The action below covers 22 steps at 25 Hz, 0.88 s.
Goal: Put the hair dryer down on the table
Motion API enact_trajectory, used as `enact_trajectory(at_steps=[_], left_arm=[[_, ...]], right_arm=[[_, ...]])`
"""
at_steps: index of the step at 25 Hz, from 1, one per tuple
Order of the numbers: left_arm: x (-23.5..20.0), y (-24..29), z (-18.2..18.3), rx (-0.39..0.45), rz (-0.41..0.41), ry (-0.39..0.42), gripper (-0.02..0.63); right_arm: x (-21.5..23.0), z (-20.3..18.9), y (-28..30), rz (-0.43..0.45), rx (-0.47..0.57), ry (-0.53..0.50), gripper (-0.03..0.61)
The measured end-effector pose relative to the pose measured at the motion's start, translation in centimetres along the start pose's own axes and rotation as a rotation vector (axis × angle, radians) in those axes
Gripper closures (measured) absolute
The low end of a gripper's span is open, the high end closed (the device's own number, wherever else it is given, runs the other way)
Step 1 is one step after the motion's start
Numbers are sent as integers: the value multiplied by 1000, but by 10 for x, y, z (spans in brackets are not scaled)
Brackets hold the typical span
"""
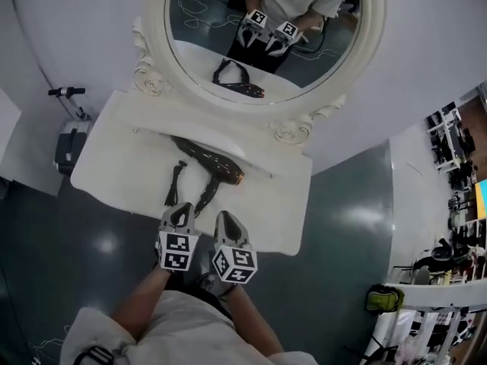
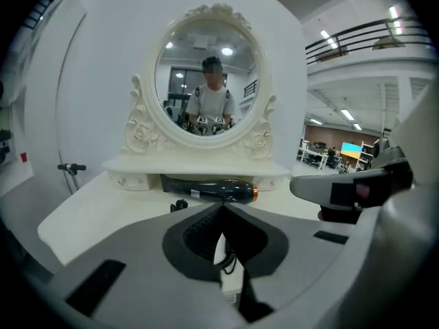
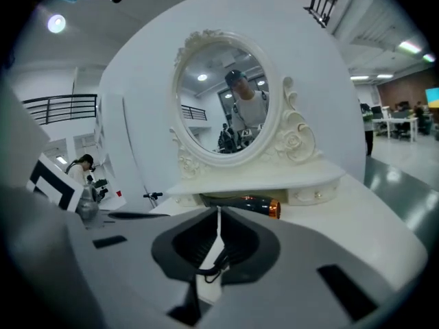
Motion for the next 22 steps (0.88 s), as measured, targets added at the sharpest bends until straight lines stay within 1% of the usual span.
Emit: enact_trajectory(at_steps=[4, 10, 14, 16, 18, 22], left_arm=[[34, -32, 5, 34, 25, -16, 606], [80, -69, 6, 67, 38, -35, 606], [101, -95, 6, 70, 67, -18, 606], [111, -107, 6, 96, 83, -7, 606], [121, -112, 9, 116, 83, -11, 606], [139, -110, 17, 115, 65, 7, 606]], right_arm=[[1, 3, -37, 51, 35, -32, 561], [6, 4, -86, 87, 74, -71, 563], [1, 3, -118, 104, 95, -137, 563], [1, 3, -132, 107, 122, -166, 563], [6, 6, -140, 110, 141, -181, 563], [14, 19, -152, 125, 149, -239, 563]])
Point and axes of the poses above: the fingertips, and each gripper's own axes: y forward along the fingers, x to its right, z out of its top, the point moved 9 cm from there along -y, backward along the fingers, and after that the axes turned 14 degrees about y, right-handed, at the moved point
